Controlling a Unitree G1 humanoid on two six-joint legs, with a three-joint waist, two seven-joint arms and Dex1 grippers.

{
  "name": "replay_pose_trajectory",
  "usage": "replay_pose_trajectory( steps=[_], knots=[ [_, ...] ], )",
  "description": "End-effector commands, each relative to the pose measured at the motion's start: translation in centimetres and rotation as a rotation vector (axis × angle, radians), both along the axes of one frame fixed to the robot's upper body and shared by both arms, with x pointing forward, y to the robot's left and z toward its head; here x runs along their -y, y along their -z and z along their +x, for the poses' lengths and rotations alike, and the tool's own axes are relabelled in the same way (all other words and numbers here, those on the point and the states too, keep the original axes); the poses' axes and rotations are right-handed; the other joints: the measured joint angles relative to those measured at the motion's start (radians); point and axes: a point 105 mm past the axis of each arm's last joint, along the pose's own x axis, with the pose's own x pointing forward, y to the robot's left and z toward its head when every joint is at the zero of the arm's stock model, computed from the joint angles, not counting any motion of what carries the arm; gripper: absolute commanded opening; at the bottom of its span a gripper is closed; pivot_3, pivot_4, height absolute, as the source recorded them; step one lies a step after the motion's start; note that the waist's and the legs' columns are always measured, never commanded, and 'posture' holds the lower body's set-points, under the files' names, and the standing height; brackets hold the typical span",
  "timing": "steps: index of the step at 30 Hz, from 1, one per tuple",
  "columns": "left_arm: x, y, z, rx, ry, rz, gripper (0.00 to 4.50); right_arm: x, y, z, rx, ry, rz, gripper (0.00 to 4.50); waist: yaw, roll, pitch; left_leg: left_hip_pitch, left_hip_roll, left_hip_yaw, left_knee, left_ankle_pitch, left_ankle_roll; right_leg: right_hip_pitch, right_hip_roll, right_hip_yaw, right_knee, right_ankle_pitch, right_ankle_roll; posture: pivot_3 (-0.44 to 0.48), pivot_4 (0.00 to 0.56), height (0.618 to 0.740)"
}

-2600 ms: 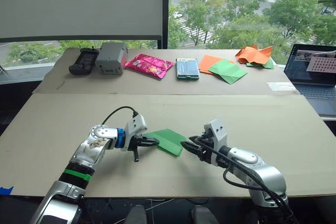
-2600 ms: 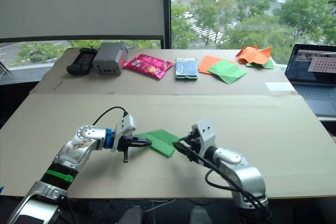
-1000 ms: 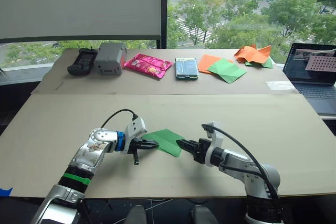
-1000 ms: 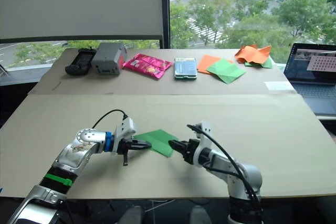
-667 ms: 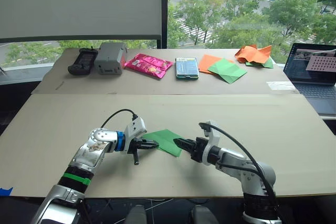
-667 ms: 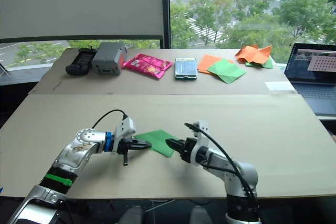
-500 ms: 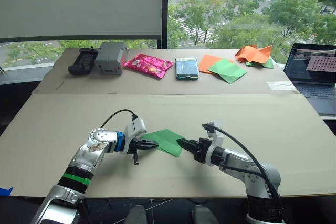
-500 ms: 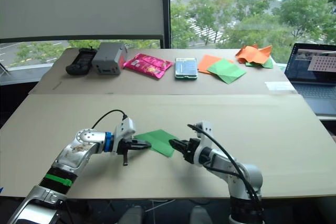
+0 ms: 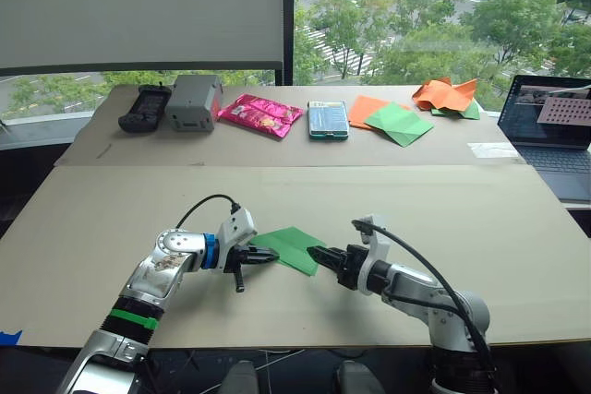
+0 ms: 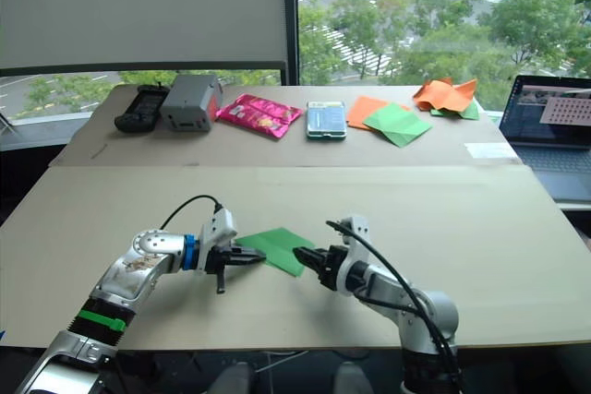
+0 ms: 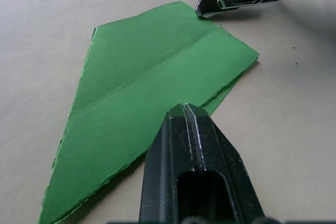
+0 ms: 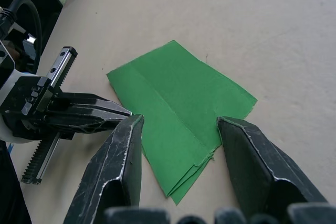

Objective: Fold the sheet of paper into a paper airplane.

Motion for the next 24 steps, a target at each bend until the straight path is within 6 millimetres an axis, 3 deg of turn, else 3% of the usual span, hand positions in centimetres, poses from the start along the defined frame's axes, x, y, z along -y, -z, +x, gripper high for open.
replay_pose_trajectory(
  steps=[1,12,24],
  knots=[
    [-0.1,0.2,-0.3,-0.009,0.005,0.021,0.00,-0.2,-0.5,0.2,0.024,0.012,0.023,2.51,0.000,0.000,0.000,0.000,0.000,0.000,0.000,0.000,0.000,0.000,0.000,0.000,0.000,0.000,0.000,0.000,0.150,0.718],
    [-0.2,1.6,-0.6,-0.032,-0.008,0.073,0.00,0.6,-1.7,-0.2,0.071,0.021,-0.007,2.51,0.001,0.001,-0.001,0.000,0.000,0.000,0.000,0.000,0.000,0.000,-0.001,0.000,0.000,0.000,0.000,0.000,0.150,0.718],
    [0.2,-1.2,0.4,0.019,-0.039,-0.014,0.00,0.2,-1.3,-0.2,0.089,0.023,-0.040,2.51,0.001,0.002,-0.001,-0.002,0.000,0.000,0.000,0.000,0.000,-0.003,-0.001,0.000,-0.002,0.000,0.000,0.000,0.150,0.718]
  ],
)
